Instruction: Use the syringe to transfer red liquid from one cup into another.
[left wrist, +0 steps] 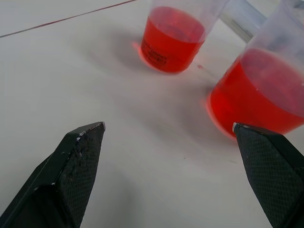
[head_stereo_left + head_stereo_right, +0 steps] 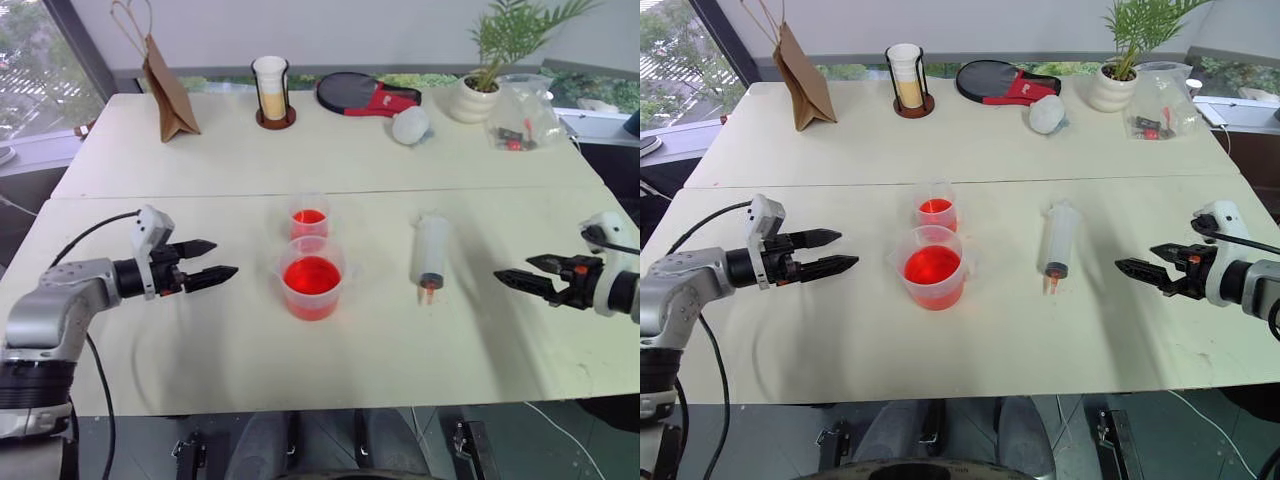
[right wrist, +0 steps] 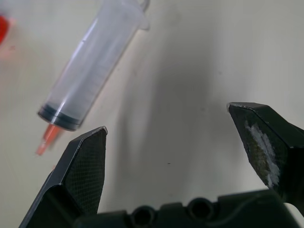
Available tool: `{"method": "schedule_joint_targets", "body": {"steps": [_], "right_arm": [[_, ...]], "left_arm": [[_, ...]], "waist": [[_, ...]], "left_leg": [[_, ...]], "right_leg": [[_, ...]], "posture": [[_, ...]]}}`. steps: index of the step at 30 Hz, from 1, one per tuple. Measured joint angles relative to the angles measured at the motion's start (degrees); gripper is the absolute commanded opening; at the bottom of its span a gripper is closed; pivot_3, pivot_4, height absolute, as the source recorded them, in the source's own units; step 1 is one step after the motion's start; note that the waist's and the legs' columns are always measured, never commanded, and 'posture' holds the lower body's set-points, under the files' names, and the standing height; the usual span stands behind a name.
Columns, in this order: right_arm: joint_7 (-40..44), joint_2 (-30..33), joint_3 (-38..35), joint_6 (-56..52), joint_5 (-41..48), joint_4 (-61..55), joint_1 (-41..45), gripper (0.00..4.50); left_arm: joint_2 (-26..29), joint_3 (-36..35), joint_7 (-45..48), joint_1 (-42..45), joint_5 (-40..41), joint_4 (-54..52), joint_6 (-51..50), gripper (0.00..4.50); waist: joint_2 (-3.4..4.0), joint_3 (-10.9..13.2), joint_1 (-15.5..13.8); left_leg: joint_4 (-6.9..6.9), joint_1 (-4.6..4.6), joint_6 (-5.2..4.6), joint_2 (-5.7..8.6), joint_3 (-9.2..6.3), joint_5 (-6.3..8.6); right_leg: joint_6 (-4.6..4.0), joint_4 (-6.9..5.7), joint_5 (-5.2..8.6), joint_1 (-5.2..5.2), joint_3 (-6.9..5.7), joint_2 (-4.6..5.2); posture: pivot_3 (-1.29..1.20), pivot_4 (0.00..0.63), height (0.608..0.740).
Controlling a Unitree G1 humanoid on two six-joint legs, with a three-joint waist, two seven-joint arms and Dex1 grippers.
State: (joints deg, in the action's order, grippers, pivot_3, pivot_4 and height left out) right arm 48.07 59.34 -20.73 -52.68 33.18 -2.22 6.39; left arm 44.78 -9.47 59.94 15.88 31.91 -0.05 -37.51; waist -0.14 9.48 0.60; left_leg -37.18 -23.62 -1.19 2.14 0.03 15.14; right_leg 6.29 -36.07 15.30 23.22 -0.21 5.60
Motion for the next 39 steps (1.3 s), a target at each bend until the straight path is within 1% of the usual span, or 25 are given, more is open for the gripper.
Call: {"method": "schedule_joint_targets", "body": {"steps": [3, 7, 11, 17, 20, 21, 24, 26, 28, 30, 32, 34, 35, 36, 39], "right_arm": [[-1.14, -0.56, 0.45, 0.05, -1.01, -0.22, -0.68, 4.5], [-3.51, -2.79, 0.13, -1.91, -0.54, 0.72, 2.96, 4.5], [-5.23, -3.75, 0.26, -1.67, -1.04, 0.72, 4.75, 4.5], [-5.38, -3.65, 1.72, 0.73, -3.36, 1.77, 6.59, 4.5], [-4.5, -1.76, 4.34, -0.27, -4.43, 4.5, 10.19, 4.5], [-4.15, -1.12, 5.02, -1.89, -4.36, 5.25, 11.85, 4.5], [-2.02, 4.13, 10.85, -12.49, -3.82, 9.22, 22.05, 4.5], [-0.09, 6.36, 13.98, -16.41, -3.72, 10.55, 26.99, 4.5], [1.32, 6.1, 17.96, -21.43, -3.67, 14.3, 33.96, 4.5], [1.96, 3.39, 22.73, -27.77, -3.76, 20.34, 43.33, 4.5], [1.91, 0.43, 26.68, -32.02, -4.4, 25.2, 49.88, 4.5], [1.66, -2.02, 30.01, -34.5, -5.67, 29.98, 54.02, 4.5], [1.46, -3.92, 32.32, -35.63, -6.76, 33.73, 56.81, 4.5], [1.43, -5.23, 33.83, -36.0, -7.37, 35.56, 58.1, 4.5], [1.92, -10.21, 38.5, -36.8, -9.06, 41.7, 62.08, 4.5]], "left_arm": [[-0.03, -0.53, -0.67, -0.92, -0.01, -0.13, 0.26, 4.47], [-0.41, -0.86, -1.45, -0.79, 0.03, -0.11, 0.4, 4.47], [-1.16, -1.1, -2.91, 0.21, 0.35, -0.08, 0.26, 4.47], [-1.24, -1.1, -3.75, 1.33, 0.61, 0.64, 0.28, 4.47], [-1.09, -1.11, -3.42, 3.53, 0.65, 1.87, 0.45, 4.47], [-0.92, -1.11, -2.93, 3.72, 0.72, 1.95, 0.44, 4.47], [0.64, -0.15, -0.1, 5.05, 1.24, 1.71, -0.48, 4.47], [1.71, 0.38, 1.55, 6.66, 1.32, 0.98, -0.99, 4.47], [2.53, 1.76, 3.54, 9.16, 1.3, 0.89, -1.12, 4.47], [2.76, 4.01, 6.18, 12.72, 1.16, 0.92, -0.85, 4.47], [2.86, 6.23, 8.2, 15.04, 0.31, 1.33, 0.12, 4.47], [2.88, 7.36, 9.07, 15.98, -0.85, 2.29, 1.05, 4.47], [2.82, 8.11, 9.3, 16.64, -1.63, 3.49, 1.89, 4.47], [2.41, 8.45, 9.35, 17.11, -2.08, 4.1, 2.27, 4.47], [1.32, 9.16, 9.65, 18.36, -2.96, 4.35, 3.44, 4.47]], "waist": [[0.0, 0.0, -0.01], [0.0, 0.0, 0.01], [0.0, 0.0, -0.1], [0.0, 0.0, 0.0], [0.01, 0.0, 0.03], [0.01, 0.0, 0.05], [0.06, 0.04, 0.3], [0.06, 0.04, 0.25], [0.07, 0.05, 0.28], [0.07, 0.05, 0.37], [0.08, 0.05, 0.44], [0.07, 0.05, 0.4], [0.08, 0.04, 0.4], [0.07, 0.04, 0.35], [0.08, 0.04, 0.28]], "left_leg": [[0.0, 0.0, 0.0, 0.0, 0.0, 0.0], [-0.04, 0.0, 0.02, 0.0, 0.01, -0.01], [-0.01, 0.0, 0.02, 0.01, 0.0, -0.01], [-0.01, 0.0, 0.03, 0.02, 0.0, -0.02], [-0.04, 0.0, 0.05, 0.02, 0.01, -0.03], [-0.03, 0.0, 0.05, 0.02, 0.01, -0.03], [0.01, -0.04, 0.06, 0.02, 0.03, -0.04], [0.05, -0.07, 0.06, 0.0, 0.03, -0.04], [0.04, -0.11, 0.07, 0.01, 0.04, -0.04], [-0.04, -0.19, 0.08, 0.02, 0.05, -0.04], [0.02, -0.22, 0.09, 0.02, 0.06, -0.04], [0.05, -0.48, 0.13, 0.02, 0.06, -0.07], [0.02, -0.78, 0.52, 0.04, 0.06, -0.31], [-0.01, -1.05, 0.61, 0.06, 0.08, -0.38], [-0.13, -1.33, 0.65, 0.08, 0.09, -0.43]], "right_leg": [[0.0, 0.01, 0.0, 0.0, 0.0, 0.01], [-0.03, -0.01, 0.02, -0.01, 0.0, 0.0], [0.01, -0.01, -0.01, 0.0, 0.0, 0.0], [0.02, -0.01, -0.01, 0.01, 0.0, -0.01], [0.02, -0.02, -0.01, 0.01, 0.0, -0.01], [0.02, -0.01, -0.01, 0.01, -0.01, -0.01], [-0.07, -0.02, 0.04, 0.13, 0.0, 0.0], [-0.14, -0.02, 0.08, 0.17, -0.01, -0.01], [-0.14, 0.01, 0.08, 0.19, -0.01, 0.0], [-0.15, 0.0, 0.07, 0.23, 0.0, 0.01], [-0.14, 0.0, 0.06, 0.28, 0.0, 0.01], [0.01, -0.03, -0.02, 0.56, -0.01, 0.0], [0.03, -0.12, -0.04, 0.88, -0.01, -0.02], [0.04, -0.17, -0.05, 1.17, -0.02, -0.03], [0.06, -0.36, -0.06, 1.45, -0.08, -0.06]], "posture": [[0.0, 0.15, 0.74], [0.0, 0.15, 0.74], [0.0, 0.15, 0.74], [0.0, 0.15, 0.74], [0.0, 0.15, 0.74], [0.0, 0.15, 0.74], [0.0, 0.15, 0.74], [0.0, 0.15, 0.74], [0.0, 0.15, 0.74], [0.0, 0.15, 0.74], [0.0, 0.15, 0.74], [0.0, 0.15, 0.74], [0.0, 0.15, 0.74], [0.0, 0.15, 0.74], [0.0, 0.15, 0.74]]}}
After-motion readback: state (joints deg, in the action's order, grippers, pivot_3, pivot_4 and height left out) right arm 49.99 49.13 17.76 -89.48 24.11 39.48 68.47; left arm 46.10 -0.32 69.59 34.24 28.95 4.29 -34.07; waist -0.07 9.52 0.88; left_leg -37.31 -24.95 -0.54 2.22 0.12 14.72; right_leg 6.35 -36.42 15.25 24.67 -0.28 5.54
